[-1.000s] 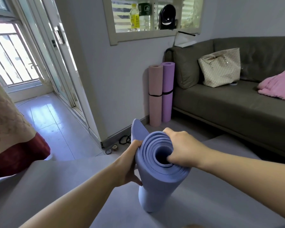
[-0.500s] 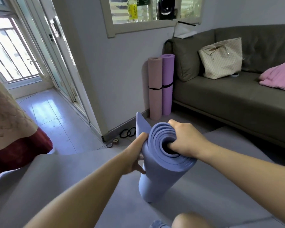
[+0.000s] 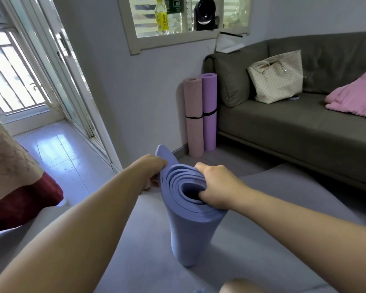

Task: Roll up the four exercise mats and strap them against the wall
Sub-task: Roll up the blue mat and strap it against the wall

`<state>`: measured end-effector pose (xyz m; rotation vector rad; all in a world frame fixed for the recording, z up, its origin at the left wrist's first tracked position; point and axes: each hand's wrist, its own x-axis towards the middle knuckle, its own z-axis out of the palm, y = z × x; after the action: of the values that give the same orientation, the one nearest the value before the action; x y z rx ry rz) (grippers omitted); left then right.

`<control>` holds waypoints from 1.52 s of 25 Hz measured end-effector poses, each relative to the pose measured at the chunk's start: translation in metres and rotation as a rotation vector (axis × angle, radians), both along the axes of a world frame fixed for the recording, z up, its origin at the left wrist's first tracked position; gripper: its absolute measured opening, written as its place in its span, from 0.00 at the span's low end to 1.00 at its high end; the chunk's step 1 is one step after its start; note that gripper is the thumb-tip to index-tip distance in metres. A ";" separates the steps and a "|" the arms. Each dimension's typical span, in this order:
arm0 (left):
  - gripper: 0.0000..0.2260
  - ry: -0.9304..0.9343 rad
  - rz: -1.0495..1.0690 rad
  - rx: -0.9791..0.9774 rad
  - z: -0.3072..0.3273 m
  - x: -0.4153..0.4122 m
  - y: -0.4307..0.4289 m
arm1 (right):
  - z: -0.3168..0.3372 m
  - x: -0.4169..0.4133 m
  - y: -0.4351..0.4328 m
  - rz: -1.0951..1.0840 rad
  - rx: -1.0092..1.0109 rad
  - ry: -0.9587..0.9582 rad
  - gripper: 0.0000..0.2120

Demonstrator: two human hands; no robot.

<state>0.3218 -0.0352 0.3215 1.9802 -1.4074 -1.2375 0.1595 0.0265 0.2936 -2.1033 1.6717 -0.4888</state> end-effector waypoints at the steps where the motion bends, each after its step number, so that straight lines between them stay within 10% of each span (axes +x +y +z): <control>1: 0.11 -0.004 -0.001 -0.015 0.002 -0.003 -0.005 | 0.000 0.001 -0.002 0.006 0.001 -0.001 0.10; 7: 0.10 -0.360 -0.356 -0.004 0.010 -0.033 -0.016 | -0.003 0.003 -0.016 0.004 -0.020 0.034 0.13; 15: 0.26 -0.034 -0.427 -0.165 0.000 -0.039 0.013 | -0.009 0.004 -0.016 -0.198 -0.007 -0.342 0.45; 20: 0.22 -0.075 -0.352 -0.383 -0.006 -0.037 0.025 | -0.004 0.000 -0.018 -0.094 0.012 -0.329 0.12; 30: 0.25 -0.256 -0.343 -0.467 -0.023 -0.020 0.039 | -0.011 0.009 -0.028 -0.415 -0.008 -0.502 0.11; 35: 0.22 -0.449 -0.384 -0.607 -0.027 -0.014 0.036 | 0.009 -0.005 -0.019 -0.282 0.247 -0.649 0.15; 38: 0.21 -0.572 -0.550 -0.619 -0.024 -0.010 0.036 | 0.023 -0.025 -0.021 -0.098 0.395 -0.403 0.16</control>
<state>0.3119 0.0010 0.2972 1.5929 -2.3689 -0.2865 0.1350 0.0058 0.3170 -1.5302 1.4940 -0.5210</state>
